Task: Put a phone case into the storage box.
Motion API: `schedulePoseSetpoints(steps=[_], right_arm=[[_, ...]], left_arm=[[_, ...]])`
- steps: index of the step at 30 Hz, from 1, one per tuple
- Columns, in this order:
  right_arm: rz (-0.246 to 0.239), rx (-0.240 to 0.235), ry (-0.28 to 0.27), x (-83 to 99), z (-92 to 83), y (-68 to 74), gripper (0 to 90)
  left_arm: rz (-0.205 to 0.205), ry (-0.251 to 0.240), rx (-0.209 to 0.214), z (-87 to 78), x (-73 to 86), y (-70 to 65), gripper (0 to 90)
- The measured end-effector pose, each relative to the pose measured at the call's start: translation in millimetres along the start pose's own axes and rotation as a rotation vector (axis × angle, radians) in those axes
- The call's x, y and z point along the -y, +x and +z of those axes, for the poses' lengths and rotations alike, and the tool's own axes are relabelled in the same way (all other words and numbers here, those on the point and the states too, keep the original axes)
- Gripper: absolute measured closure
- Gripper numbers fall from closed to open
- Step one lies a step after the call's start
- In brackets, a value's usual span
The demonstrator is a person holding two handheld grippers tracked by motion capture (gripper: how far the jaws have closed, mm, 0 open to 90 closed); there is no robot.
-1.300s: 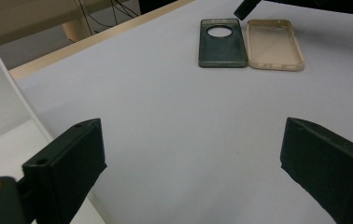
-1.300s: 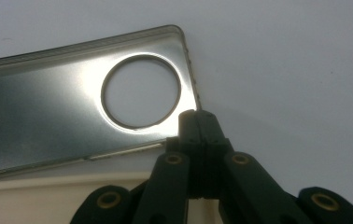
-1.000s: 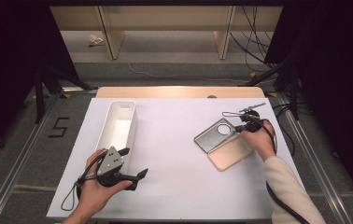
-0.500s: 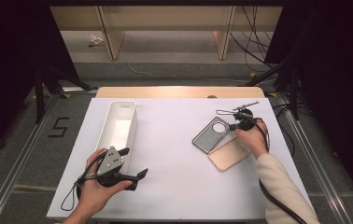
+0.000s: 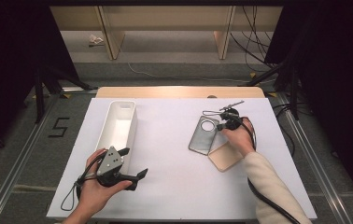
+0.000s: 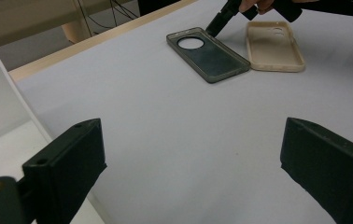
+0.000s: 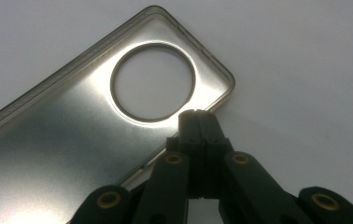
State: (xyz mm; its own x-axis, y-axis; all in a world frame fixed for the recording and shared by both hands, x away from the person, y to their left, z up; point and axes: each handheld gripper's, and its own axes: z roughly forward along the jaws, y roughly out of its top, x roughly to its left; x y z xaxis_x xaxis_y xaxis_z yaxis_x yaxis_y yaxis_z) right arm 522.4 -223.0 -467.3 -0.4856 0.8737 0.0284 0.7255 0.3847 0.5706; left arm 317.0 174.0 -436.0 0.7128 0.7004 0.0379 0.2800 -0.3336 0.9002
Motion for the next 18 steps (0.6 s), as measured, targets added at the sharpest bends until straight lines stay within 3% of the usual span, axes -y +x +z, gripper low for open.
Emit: schedulePoseSetpoints(steps=[9, 18], right_arm=[[-0.039, -0.014, 0.014, -6.6, 7.1, 21.5, 90.0], [-0.029, -0.018, 0.01, -7.4, 7.2, 25.9, 89.0]], left_arm=[[0.0, -0.001, 0.001, -0.2, -0.1, -0.3, 6.1], [0.001, -0.001, 0.0, -0.2, -0.3, -0.5, 6.1]])
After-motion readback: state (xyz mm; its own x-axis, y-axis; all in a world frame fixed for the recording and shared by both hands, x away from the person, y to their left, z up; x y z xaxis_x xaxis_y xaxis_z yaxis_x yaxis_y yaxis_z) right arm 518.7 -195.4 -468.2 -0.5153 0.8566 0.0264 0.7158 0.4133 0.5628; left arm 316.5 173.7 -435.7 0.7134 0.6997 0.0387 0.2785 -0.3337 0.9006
